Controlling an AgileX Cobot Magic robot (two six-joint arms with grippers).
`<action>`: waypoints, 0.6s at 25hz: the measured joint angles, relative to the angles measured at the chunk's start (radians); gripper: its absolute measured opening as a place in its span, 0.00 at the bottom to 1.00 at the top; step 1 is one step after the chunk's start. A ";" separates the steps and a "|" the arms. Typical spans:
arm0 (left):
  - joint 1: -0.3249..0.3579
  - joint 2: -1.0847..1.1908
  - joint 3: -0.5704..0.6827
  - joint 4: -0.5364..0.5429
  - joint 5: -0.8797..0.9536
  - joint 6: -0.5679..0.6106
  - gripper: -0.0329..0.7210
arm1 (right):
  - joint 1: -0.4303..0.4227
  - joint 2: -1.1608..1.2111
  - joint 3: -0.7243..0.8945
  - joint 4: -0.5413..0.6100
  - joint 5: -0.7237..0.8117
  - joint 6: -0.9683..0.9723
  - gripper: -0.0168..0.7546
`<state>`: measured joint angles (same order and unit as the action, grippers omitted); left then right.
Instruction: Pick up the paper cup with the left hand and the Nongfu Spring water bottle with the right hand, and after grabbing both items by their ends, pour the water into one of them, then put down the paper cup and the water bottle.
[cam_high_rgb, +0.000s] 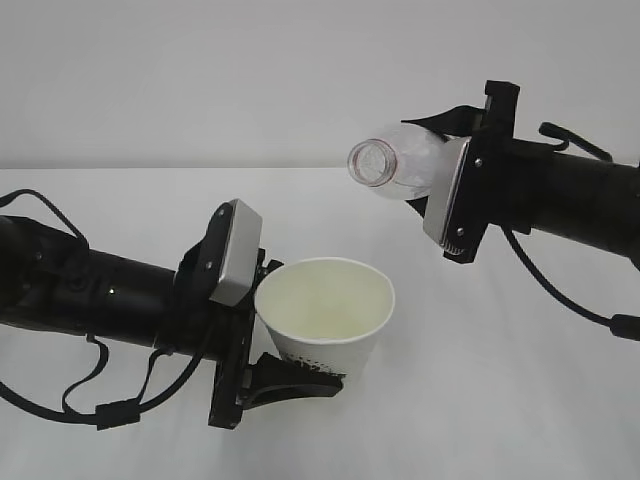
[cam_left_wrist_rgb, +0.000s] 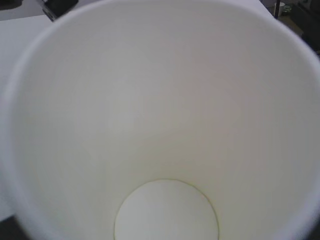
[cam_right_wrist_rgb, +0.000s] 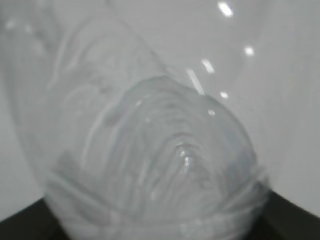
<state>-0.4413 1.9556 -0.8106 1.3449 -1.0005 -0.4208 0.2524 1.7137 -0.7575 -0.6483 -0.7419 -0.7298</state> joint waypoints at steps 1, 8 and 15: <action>0.000 0.000 0.000 0.000 0.000 0.000 0.76 | 0.000 0.000 0.000 0.000 0.000 -0.010 0.65; 0.000 0.000 0.000 -0.004 0.000 0.000 0.76 | 0.000 0.000 0.000 0.000 0.000 -0.068 0.65; 0.000 0.000 0.000 -0.004 0.000 0.000 0.75 | 0.000 0.000 0.000 0.000 -0.002 -0.093 0.65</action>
<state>-0.4413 1.9556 -0.8106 1.3411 -1.0005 -0.4208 0.2524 1.7137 -0.7575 -0.6483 -0.7437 -0.8230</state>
